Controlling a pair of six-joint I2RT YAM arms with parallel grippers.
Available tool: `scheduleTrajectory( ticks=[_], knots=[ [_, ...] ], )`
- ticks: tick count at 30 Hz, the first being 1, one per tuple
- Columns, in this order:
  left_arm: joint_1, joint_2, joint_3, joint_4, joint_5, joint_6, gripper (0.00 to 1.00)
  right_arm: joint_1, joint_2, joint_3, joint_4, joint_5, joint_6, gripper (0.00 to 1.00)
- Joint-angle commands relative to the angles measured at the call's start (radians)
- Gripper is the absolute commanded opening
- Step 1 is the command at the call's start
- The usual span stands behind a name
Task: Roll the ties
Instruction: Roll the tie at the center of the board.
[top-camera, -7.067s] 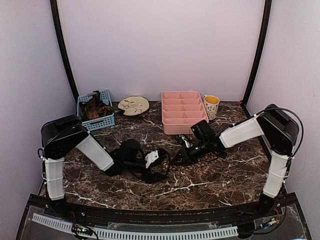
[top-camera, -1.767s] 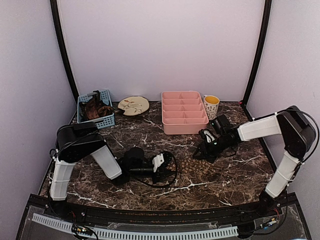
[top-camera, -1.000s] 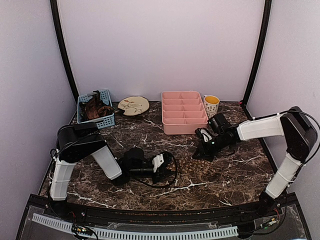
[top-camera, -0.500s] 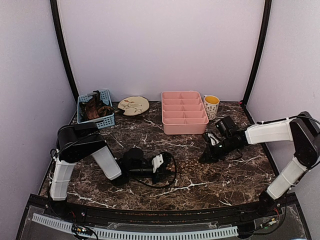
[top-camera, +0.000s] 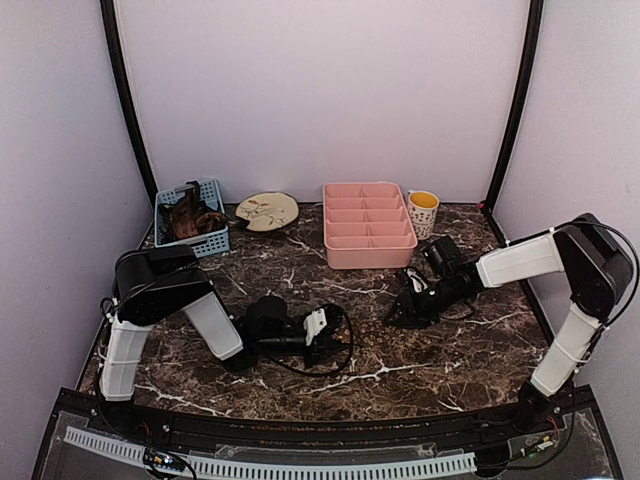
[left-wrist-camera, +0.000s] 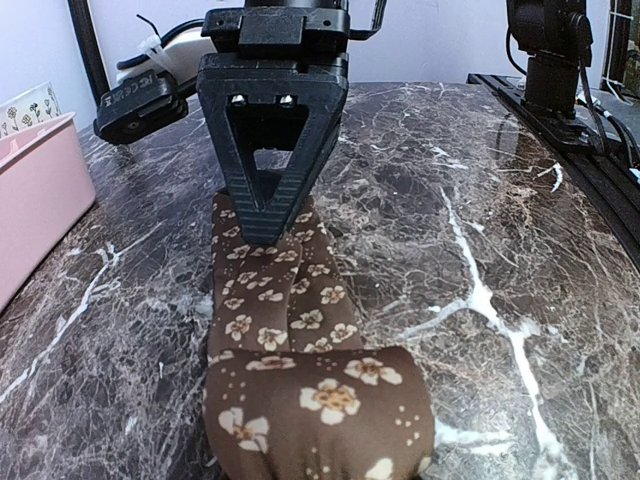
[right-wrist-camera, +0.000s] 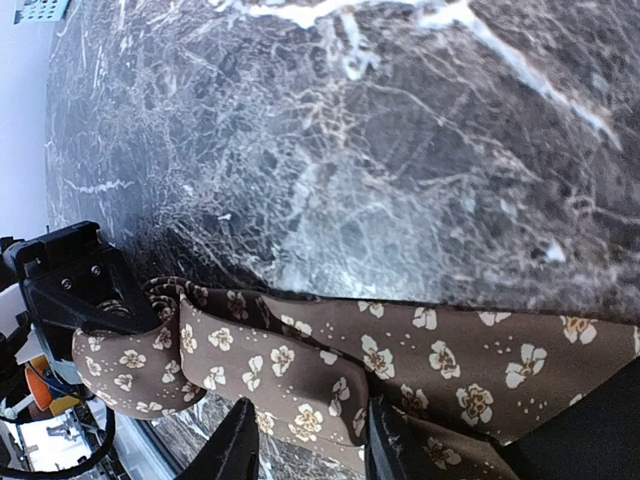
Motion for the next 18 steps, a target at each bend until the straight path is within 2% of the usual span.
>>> scheduleTrajectory(
  ticks=[1, 6, 7, 9, 18],
  knots=[
    [-0.003, 0.036, -0.02, -0.124, 0.001, 0.01, 0.18, -0.006, 0.03, 0.008, 0.054, -0.019, 0.02, 0.36],
    [-0.003, 0.038, -0.02, -0.122, 0.002, 0.012, 0.19, -0.012, 0.042, -0.007, 0.07, -0.009, 0.04, 0.33],
    [-0.003, 0.037, -0.02, -0.123, 0.001, 0.012, 0.19, -0.014, 0.044, -0.008, 0.069, -0.004, 0.04, 0.28],
    [-0.003, 0.037, -0.022, -0.12, 0.001, 0.009, 0.18, -0.016, 0.046, -0.006, 0.055, 0.013, 0.037, 0.02],
    [0.037, 0.02, -0.044, -0.064, 0.053, -0.072, 0.18, -0.043, -0.088, -0.018, -0.005, 0.106, 0.012, 0.0]
  ],
)
